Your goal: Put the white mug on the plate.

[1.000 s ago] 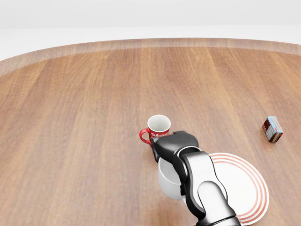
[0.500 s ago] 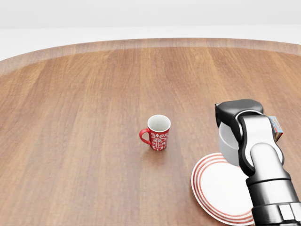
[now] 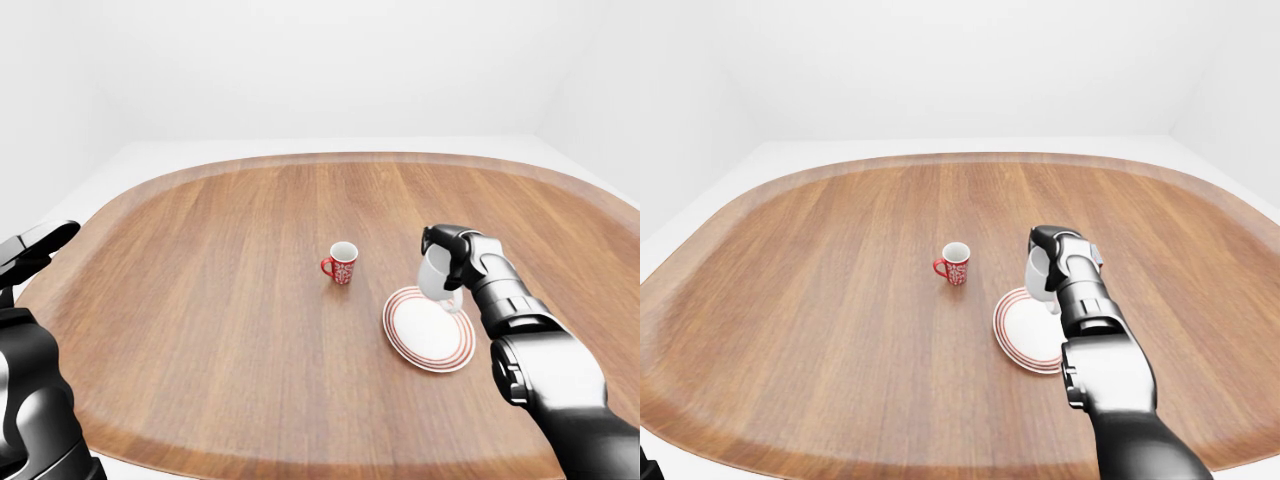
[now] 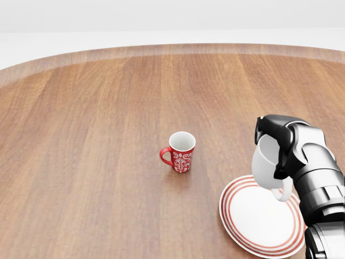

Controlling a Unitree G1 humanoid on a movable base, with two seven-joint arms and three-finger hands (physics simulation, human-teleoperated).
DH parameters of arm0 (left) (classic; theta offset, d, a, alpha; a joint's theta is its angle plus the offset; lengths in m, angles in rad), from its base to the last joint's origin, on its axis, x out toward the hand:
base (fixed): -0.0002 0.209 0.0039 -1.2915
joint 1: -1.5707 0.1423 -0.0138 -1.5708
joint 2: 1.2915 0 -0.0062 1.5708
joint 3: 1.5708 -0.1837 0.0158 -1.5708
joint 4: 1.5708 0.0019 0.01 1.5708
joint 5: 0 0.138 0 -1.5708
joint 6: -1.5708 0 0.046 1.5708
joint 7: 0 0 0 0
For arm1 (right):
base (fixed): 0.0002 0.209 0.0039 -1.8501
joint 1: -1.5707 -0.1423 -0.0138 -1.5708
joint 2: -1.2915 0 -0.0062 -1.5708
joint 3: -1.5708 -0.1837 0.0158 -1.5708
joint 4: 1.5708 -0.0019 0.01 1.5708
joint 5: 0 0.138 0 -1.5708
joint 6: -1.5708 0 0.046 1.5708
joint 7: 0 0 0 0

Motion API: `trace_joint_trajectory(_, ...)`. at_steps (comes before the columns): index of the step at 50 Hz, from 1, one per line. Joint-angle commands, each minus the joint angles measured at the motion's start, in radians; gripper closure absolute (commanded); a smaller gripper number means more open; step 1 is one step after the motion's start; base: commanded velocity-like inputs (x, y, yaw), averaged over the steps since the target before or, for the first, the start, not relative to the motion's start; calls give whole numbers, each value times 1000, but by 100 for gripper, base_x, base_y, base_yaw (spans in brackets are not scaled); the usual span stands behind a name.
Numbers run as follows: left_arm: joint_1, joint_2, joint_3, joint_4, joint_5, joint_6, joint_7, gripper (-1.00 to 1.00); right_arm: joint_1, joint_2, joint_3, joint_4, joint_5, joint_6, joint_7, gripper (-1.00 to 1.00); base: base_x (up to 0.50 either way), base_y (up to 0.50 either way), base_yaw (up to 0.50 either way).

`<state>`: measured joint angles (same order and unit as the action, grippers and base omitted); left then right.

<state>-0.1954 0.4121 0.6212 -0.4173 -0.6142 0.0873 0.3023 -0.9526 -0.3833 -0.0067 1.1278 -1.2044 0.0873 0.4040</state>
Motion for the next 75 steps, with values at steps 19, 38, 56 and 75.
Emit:
trace_joint_trajectory(19,-1,-2,-1,-6,1,0,2,-100,-63,-8,80,212,1,0,-137,100,0,0,0)
trace_joint_trajectory(38,-1,0,1,-4,-3,0,2,-100,-19,37,60,230,-36,0,-197,100,0,0,0)
trace_joint_trajectory(56,2,-3,-1,-5,0,0,0,-100,33,69,64,243,-30,0,-248,100,0,0,0)
trace_joint_trajectory(75,4,-6,-2,-9,2,0,-3,-100,68,86,60,251,-27,0,-284,100,0,0,0)
